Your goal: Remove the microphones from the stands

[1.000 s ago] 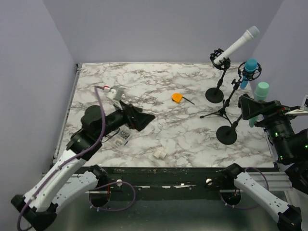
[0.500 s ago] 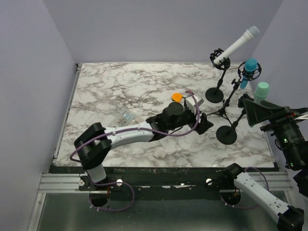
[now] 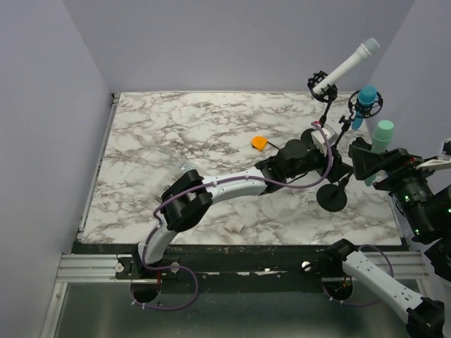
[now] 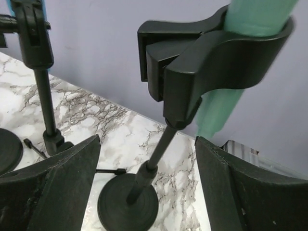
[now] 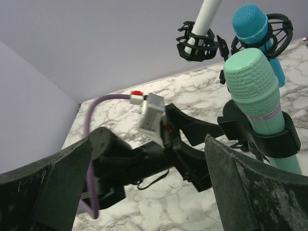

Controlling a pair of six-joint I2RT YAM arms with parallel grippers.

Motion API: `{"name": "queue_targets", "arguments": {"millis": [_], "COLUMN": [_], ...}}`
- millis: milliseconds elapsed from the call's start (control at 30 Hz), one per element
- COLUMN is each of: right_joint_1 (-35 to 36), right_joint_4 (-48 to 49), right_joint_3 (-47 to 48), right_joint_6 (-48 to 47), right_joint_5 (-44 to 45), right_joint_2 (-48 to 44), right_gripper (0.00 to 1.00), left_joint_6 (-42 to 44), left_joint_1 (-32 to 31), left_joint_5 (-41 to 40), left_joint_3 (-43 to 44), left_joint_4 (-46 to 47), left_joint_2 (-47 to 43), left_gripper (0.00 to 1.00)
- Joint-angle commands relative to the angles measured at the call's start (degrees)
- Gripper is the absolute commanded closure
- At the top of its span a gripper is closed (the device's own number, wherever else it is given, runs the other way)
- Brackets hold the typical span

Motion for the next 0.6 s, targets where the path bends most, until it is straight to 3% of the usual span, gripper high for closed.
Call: {"name": "queue_targets", "arguments": {"millis": [0, 333, 567], "right_joint_1": [-0.2, -0.2, -0.2], "right_joint_4": [-0.2, -0.9, -0.6], "right_joint_3": [3.4, 5.1, 5.1], "right_joint_6": [-0.3, -0.1, -0.1], "right_joint_5": [-3.5, -3.8, -3.5], "right_joint_2": [-1.4, -1.7, -2.0], "right_gripper": [0.00, 0.00, 0.00], "left_joint_6": [-0.2, -4.2, -4.3], "left_joint_1": [-0.2, -0.1, 0.1], "left_joint_5": [4.8, 10.9, 13.1], "left_joint_3": [7.6, 23.5, 23.7], "left_joint_4": [-2.3, -10.7, -9.9], "left_joint_2": [6.5, 17.4, 18.4], "left_gripper": [0.24, 0.24, 0.40]}}
